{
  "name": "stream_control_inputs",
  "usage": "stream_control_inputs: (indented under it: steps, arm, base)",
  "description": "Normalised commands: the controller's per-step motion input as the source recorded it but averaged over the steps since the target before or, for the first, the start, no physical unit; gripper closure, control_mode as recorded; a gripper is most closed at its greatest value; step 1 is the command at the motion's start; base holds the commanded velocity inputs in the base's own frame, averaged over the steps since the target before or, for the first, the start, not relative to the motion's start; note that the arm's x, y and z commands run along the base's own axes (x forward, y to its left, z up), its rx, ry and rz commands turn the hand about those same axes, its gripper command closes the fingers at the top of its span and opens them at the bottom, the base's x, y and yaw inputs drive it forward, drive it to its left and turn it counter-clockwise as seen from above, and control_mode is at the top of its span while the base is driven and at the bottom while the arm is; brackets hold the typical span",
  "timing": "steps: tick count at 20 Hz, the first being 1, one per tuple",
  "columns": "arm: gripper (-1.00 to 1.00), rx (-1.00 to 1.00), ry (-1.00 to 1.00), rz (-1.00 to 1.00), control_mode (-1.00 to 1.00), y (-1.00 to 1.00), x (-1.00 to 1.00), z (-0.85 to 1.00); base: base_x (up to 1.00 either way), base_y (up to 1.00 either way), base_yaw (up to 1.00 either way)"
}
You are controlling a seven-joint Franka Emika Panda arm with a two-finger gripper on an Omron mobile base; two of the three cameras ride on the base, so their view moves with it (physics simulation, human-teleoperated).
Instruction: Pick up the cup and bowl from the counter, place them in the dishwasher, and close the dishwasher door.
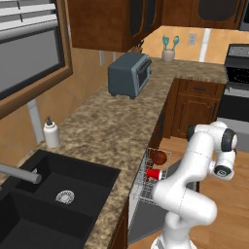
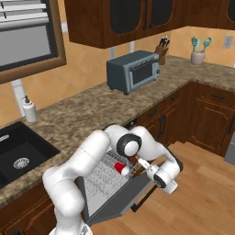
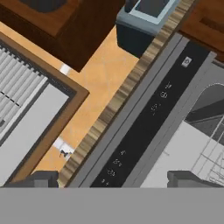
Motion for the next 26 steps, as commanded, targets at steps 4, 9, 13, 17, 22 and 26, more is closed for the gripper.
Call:
stream_control_inputs:
  steps: [4,9,13,17,22,26]
  arm:
    - [-1.00,0.00,0.02,-0.25,-1.00,-0.41,-1.00,0.26]
    - [-1.00,0.04,0.04,-0.15,-1.00,-0.60,-1.00,0.03]
    - [-1.00,0.32,0.02,-0.03,-1.00,-0.55,-0.60,-0.32]
    - [-1.00,0.53,0.04,0.04,-1.00,-0.40,-0.25,-0.38]
    - [-1.00,0.36,0.07,0.03,-1.00,-0.17,-0.02,-0.72]
    - [-1.00,0.05,0.09,0.00,-1.00,-0.06,0.07,-0.78]
  base:
    - [0.00,0.00,0.00]
    - [0.00,0.00,0.00]
    - [0.00,0.00,0.00]
    - [0.00,0.00,0.00]
    - [0.00,0.00,0.00]
    - [0.00,0.00,0.00]
